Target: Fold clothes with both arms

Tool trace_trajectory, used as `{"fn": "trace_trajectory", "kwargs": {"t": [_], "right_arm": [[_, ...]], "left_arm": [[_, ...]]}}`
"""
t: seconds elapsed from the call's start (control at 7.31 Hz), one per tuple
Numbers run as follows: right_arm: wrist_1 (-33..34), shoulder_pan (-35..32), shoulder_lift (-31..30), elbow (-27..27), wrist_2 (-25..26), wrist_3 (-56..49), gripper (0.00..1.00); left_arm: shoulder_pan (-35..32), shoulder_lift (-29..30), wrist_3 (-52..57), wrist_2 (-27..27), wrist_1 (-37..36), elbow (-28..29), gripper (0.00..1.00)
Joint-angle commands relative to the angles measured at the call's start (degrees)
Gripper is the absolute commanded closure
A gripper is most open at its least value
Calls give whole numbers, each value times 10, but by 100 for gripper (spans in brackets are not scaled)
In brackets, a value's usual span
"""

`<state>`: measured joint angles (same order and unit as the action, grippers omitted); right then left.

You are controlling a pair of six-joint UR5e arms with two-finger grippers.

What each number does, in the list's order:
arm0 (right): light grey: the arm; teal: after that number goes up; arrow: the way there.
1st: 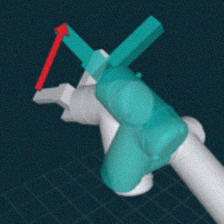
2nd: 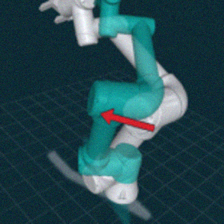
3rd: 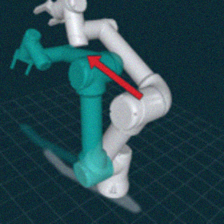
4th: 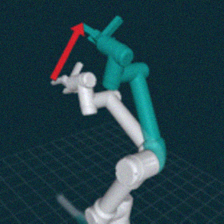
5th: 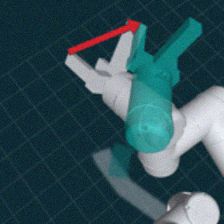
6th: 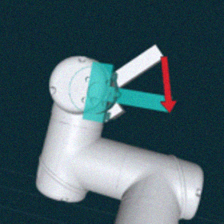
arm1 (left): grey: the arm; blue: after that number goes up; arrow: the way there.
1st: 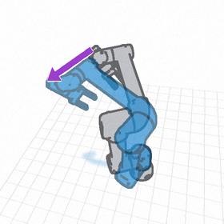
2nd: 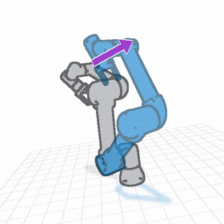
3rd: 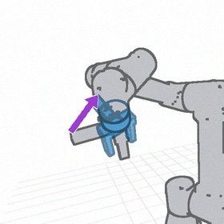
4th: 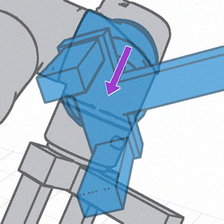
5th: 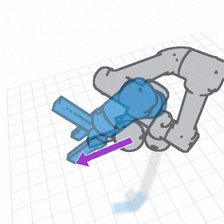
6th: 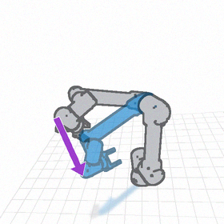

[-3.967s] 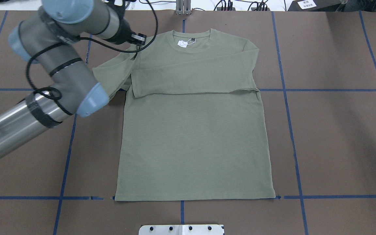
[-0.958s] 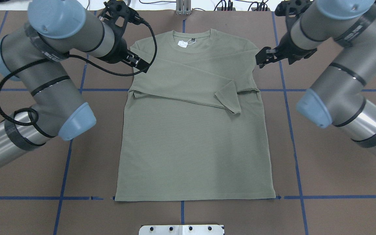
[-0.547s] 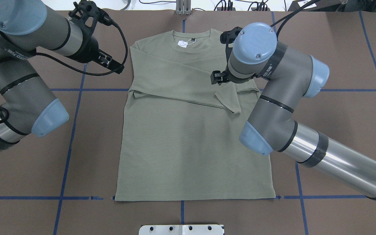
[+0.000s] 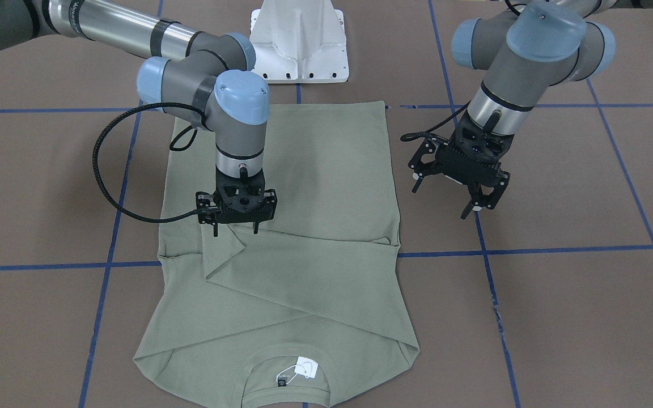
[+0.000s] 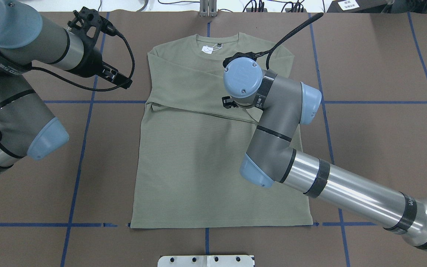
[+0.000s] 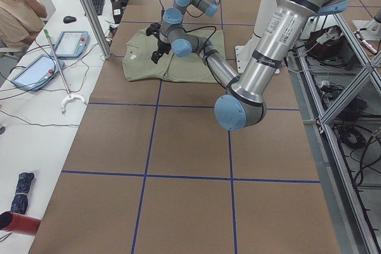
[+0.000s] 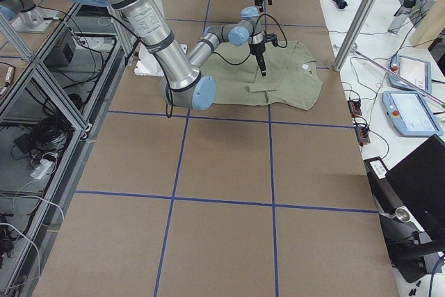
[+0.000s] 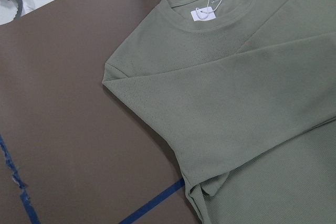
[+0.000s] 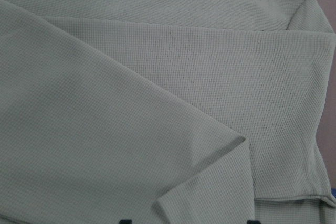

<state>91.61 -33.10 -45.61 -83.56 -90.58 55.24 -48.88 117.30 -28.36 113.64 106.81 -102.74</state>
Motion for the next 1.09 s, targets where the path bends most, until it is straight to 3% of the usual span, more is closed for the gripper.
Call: {"fn": "trace_trajectory", "kwargs": {"t": [0.0,0.27,0.41,0.82,0.96], "right_arm": [[-54,6,2,54,18,-4,31],[-90,7,3,71,20,-5,35],[-90,7,3,71,20,-5,43],[-89,6,1,71,19,-5,98],[-87,7,1,71,19,-5,100]], "left_arm": [[0,-6,-13,0,15,0,0],[0,-14,-12,-1,18,0,0],[0,-14,-12,-1,18,0,0],[1,-14,-12,-1,18,1,0],[2,-14,-12,-1,18,1,0]]}}
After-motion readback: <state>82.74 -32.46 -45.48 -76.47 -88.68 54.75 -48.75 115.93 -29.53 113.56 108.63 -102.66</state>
